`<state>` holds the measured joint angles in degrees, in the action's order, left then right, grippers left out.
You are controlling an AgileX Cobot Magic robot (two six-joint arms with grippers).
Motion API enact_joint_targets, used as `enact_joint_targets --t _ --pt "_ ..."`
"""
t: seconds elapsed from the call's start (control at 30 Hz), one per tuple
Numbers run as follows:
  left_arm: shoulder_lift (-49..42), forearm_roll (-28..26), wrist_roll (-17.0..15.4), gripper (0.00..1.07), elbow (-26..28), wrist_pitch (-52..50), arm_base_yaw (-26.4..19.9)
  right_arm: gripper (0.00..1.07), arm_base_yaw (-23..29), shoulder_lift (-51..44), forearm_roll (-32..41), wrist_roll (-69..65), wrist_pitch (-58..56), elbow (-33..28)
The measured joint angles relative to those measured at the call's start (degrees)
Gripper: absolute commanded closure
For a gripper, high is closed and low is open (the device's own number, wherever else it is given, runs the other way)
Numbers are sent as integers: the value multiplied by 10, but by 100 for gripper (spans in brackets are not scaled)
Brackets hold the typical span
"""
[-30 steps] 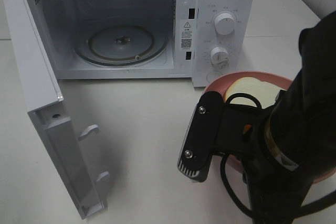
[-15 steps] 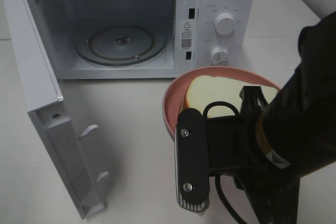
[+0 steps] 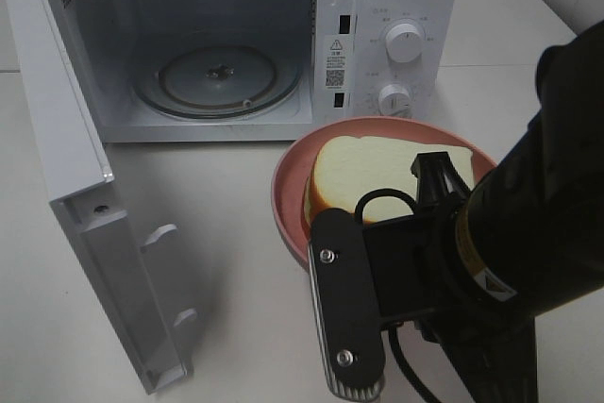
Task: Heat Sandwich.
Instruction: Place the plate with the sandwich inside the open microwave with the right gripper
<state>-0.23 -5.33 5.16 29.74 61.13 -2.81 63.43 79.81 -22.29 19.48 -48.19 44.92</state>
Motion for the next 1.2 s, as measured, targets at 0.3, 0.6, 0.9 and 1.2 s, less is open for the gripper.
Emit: enact_joint_targets --t 0.3,0.6,0.9,1.2 --pt "0 0 0 6 0 0 0 107 0 0 0 96 43 0" --pt "0 0 0 6 0 0 0 107 -47 0 10 194 64 0" --pt "0 0 0 6 0 0 0 107 -112 0 38 367 75 0" --pt "0 0 0 6 0 0 0 107 -153 0 75 513 100 0"
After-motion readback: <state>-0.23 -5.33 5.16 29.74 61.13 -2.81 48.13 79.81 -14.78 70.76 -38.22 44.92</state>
